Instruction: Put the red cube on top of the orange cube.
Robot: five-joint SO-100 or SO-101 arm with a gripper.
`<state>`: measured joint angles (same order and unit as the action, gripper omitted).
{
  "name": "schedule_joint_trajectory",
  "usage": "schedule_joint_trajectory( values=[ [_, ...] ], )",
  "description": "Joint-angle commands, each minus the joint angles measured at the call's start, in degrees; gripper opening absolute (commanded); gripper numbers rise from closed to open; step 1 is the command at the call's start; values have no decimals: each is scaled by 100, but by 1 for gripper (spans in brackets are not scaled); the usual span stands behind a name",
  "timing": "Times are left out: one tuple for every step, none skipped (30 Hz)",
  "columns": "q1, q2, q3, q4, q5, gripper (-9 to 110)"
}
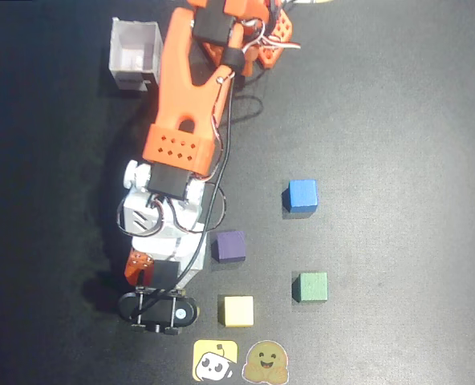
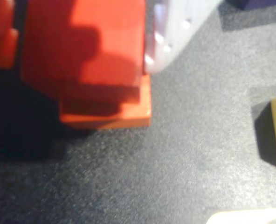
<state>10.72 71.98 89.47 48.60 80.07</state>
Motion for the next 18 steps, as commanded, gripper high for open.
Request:
schedule_joint_trajectory(
  values=[
    [-62, 79, -299, -35, 44, 22],
    [-62, 97, -334, 26, 44, 22],
    [-70, 149, -352, 70, 44, 22],
    [-70, 220, -352, 132, 44, 22],
    [-70, 290, -352, 211, 44, 22],
    [-70, 387, -343, 281, 18, 22],
    [-70, 510, -299, 316, -9, 22],
    [-79, 650, -264, 404, -9, 22],
    [-88, 817, -229, 545, -26, 22],
    [-97, 993, -202, 686, -35, 22],
    [-105, 1178, -167, 817, -70, 22],
    [-114, 1362, -132, 949, -88, 22],
    [-114, 1556, -62, 1037, -88, 22],
    [-114, 1775, 53, 1063, -97, 22],
    [-114, 2004, 211, 1072, -105, 22],
    [-114, 2241, 396, 1072, -105, 22],
    [-114, 2514, 624, 1072, -105, 22],
    [-114, 2804, 923, 1063, -79, 21]
  ],
)
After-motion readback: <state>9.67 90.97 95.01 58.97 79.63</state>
